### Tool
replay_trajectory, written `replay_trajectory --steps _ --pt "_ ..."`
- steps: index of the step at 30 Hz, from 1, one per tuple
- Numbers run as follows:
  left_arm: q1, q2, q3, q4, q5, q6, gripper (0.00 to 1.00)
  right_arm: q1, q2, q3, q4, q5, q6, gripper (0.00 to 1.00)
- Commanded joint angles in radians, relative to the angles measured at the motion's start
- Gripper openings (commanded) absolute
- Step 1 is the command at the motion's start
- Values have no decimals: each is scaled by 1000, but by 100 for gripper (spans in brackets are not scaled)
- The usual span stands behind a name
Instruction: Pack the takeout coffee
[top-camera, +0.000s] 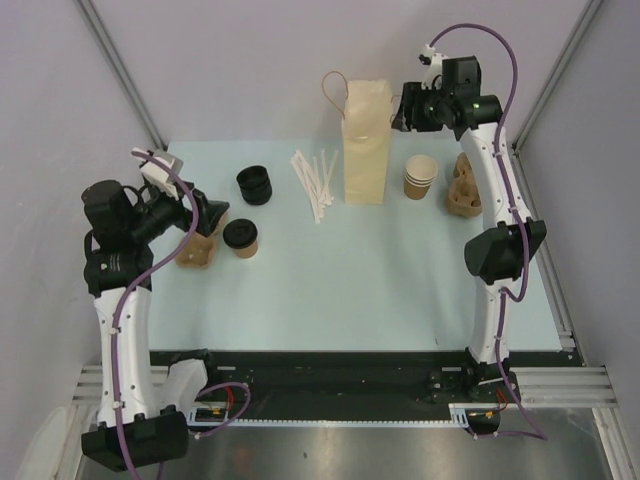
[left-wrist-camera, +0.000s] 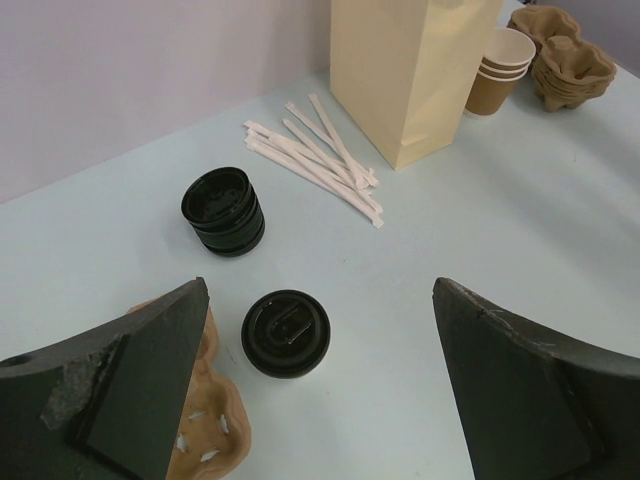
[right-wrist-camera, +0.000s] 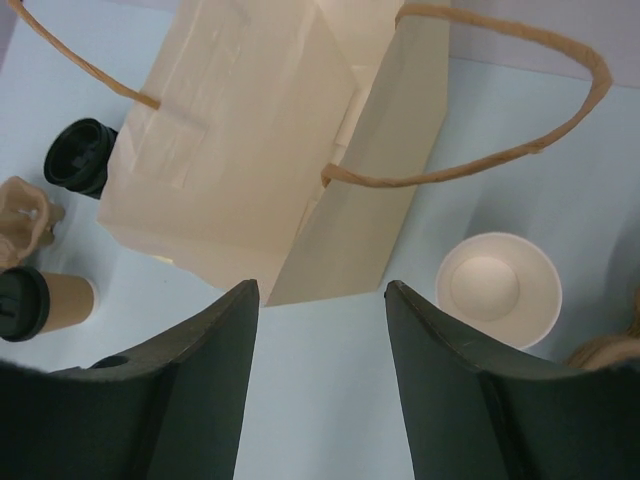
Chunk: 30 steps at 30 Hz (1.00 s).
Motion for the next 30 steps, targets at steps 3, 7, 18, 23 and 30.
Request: replay_trajectory --steps 3,7,18,23,30 --pt "-2 12 64 24 -28 1 99 -17 59 77 80 -50 78 55" --pt "-1 20 68 34 -43 13 100 -17 95 105 93 -76 96 51" --pt "-1 5 -3 44 -43 39 99 0 109 79 123 -64 125 35" --pt "-1 20 0 54 -38 28 100 -3 96 60 115 -75 127 13" --pt "-1 38 17 70 -32 -5 100 -19 28 -9 86 -95 156 0"
